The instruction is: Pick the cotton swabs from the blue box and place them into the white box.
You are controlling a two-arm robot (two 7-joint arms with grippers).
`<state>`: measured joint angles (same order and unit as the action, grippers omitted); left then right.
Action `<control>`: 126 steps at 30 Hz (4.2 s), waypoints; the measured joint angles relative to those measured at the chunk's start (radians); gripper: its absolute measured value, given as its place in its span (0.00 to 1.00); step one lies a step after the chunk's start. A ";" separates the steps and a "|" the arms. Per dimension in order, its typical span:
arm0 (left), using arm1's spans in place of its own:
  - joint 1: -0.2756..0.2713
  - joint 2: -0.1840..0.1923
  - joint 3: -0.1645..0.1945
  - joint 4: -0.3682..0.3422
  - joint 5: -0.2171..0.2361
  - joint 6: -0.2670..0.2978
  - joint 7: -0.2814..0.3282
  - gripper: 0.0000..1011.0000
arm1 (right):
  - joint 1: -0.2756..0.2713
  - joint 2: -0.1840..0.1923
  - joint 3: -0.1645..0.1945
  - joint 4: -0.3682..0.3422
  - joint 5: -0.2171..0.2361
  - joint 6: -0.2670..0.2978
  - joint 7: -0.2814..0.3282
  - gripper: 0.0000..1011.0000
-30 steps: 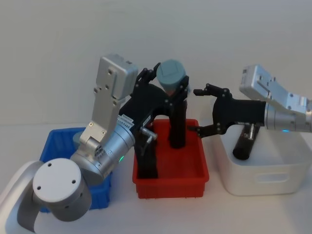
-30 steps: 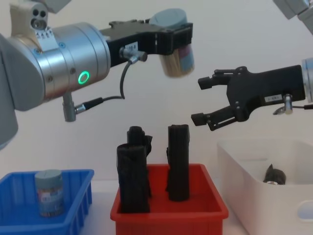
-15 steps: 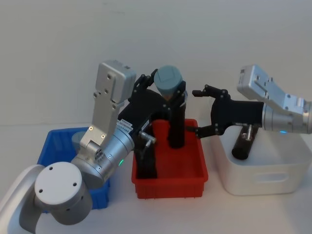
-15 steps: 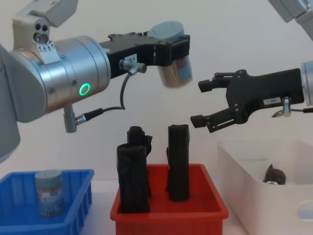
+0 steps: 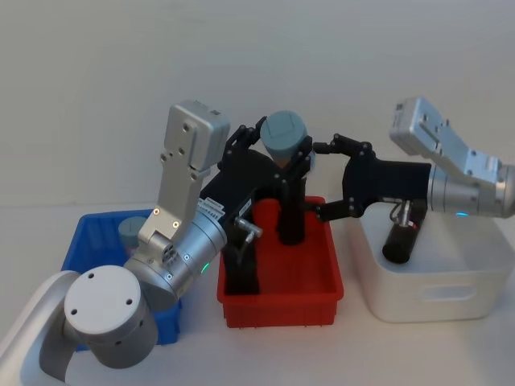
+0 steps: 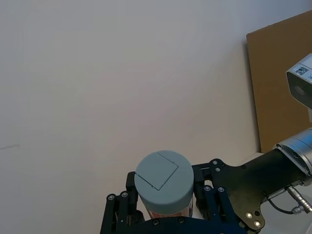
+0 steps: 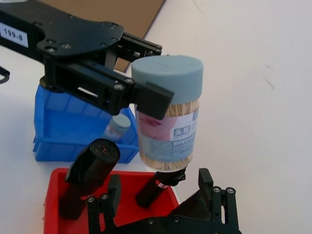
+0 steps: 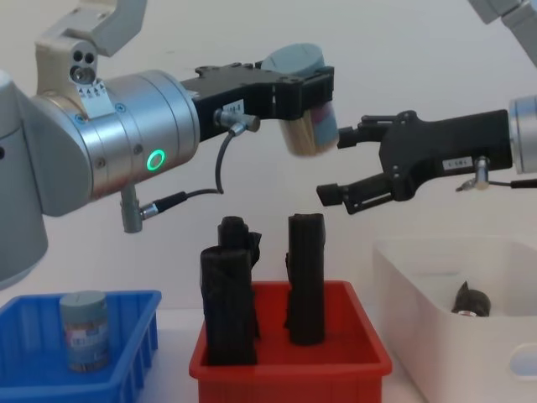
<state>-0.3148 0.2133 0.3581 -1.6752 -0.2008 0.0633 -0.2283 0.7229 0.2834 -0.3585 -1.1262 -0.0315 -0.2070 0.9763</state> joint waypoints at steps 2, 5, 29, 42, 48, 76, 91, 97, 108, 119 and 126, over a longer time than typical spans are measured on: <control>0.000 0.000 0.000 0.001 -0.002 0.000 -0.001 0.66 | 0.001 -0.001 -0.001 0.000 0.008 0.005 -0.003 0.99; 0.001 0.000 0.000 0.002 -0.004 0.000 -0.003 0.66 | 0.003 -0.002 -0.002 -0.002 0.020 0.010 -0.008 0.99; -0.008 -0.008 -0.001 0.022 -0.005 0.003 -0.012 0.66 | 0.022 -0.007 -0.015 -0.009 0.069 0.036 -0.009 0.99; -0.011 -0.011 0.000 0.027 -0.001 0.006 -0.015 0.66 | 0.036 -0.014 -0.028 0.009 0.050 0.037 -0.035 0.99; -0.011 -0.010 -0.001 0.025 0.003 0.012 -0.015 0.66 | 0.043 -0.019 -0.036 0.018 0.037 0.037 -0.049 0.99; -0.009 -0.008 -0.001 0.019 0.008 0.022 -0.011 0.66 | 0.057 -0.027 -0.049 0.031 0.021 0.045 -0.065 0.63; -0.009 -0.008 -0.001 0.018 0.008 0.024 -0.011 0.73 | 0.058 -0.029 -0.050 0.032 0.019 0.046 -0.067 0.63; -0.009 -0.008 -0.001 0.019 0.008 0.024 -0.011 0.90 | 0.058 -0.029 -0.050 0.032 0.019 0.046 -0.068 0.63; -0.009 -0.008 -0.001 0.018 0.008 0.023 -0.011 0.99 | 0.053 -0.026 -0.052 0.033 0.018 0.071 -0.101 0.63; -0.009 -0.008 -0.001 0.018 0.008 0.023 -0.011 0.99 | 0.038 -0.016 -0.045 0.044 0.035 0.140 -0.190 0.63; -0.009 -0.008 -0.001 0.018 0.008 0.023 -0.011 0.99 | 0.025 -0.009 -0.037 0.054 0.064 0.198 -0.257 0.63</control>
<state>-0.3236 0.2050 0.3567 -1.6567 -0.1925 0.0863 -0.2395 0.7478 0.2741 -0.3956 -1.0719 0.0326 -0.0088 0.7193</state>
